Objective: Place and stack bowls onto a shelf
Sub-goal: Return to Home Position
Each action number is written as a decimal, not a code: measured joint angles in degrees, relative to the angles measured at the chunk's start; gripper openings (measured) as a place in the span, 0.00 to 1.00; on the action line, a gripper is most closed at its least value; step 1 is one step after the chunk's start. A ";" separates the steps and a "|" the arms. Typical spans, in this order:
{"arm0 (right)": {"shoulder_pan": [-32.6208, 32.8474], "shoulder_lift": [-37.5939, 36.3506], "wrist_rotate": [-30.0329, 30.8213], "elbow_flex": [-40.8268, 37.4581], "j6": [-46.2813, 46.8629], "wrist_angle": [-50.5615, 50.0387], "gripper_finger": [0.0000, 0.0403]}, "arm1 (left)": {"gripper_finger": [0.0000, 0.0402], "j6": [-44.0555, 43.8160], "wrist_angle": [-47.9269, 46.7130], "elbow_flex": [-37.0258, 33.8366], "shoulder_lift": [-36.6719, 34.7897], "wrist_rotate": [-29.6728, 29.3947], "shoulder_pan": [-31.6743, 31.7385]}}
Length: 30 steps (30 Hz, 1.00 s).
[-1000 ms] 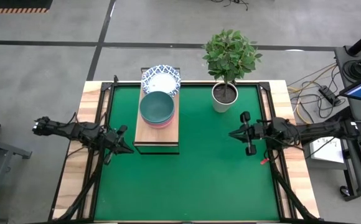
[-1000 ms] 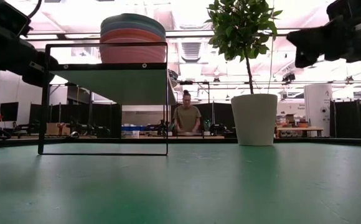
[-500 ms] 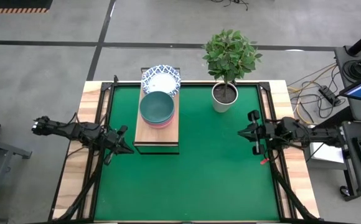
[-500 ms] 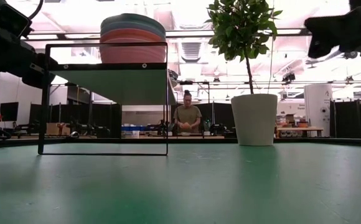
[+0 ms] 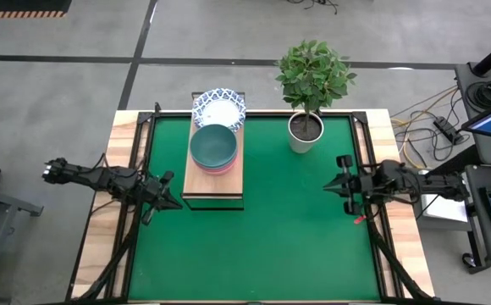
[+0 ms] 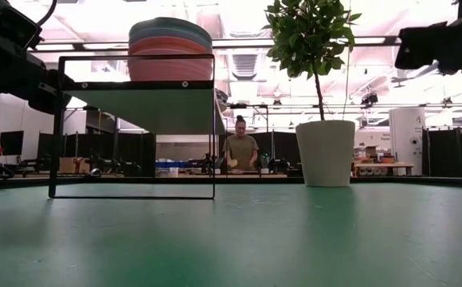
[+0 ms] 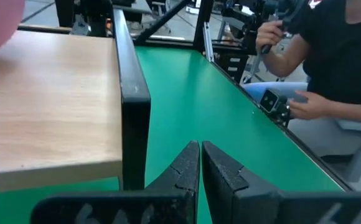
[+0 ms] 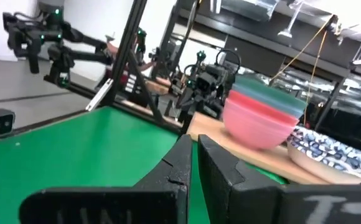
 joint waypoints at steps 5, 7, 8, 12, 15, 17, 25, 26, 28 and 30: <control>-0.02 0.36 2.35 0.00 0.73 -2.79 0.04 | 0.00 0.00 0.00 0.00 0.29 0.02 0.02; -0.02 0.84 3.94 0.02 0.82 -3.44 0.04 | 0.00 0.00 0.01 0.00 0.27 0.01 0.02; 0.00 1.06 4.63 0.02 0.83 -3.45 0.04 | 0.00 0.00 0.00 0.00 0.35 0.02 0.02; -0.02 2.03 5.55 0.07 0.91 -3.39 0.04 | 0.00 0.00 0.02 0.00 0.43 0.02 0.04; -0.02 2.59 5.62 0.11 1.52 -3.38 0.04 | 0.00 0.01 0.02 0.00 0.46 0.02 0.04; -0.02 2.72 5.62 0.11 1.53 -3.39 0.04 | 0.00 0.02 0.02 0.00 0.60 0.04 0.02; -0.02 3.03 5.62 0.17 1.53 -3.34 0.04 | 0.00 0.00 0.02 0.00 0.56 0.04 0.04; -0.02 3.02 5.62 0.17 1.51 -3.34 0.04 | 0.00 0.00 0.00 0.00 0.58 0.04 0.04; -0.02 3.02 5.63 0.20 1.51 -3.34 0.04 | 0.00 0.00 0.02 0.00 0.58 0.04 0.04; -0.02 3.02 5.62 0.20 1.51 -3.34 0.04 | 0.00 0.00 0.02 0.00 0.58 0.04 0.04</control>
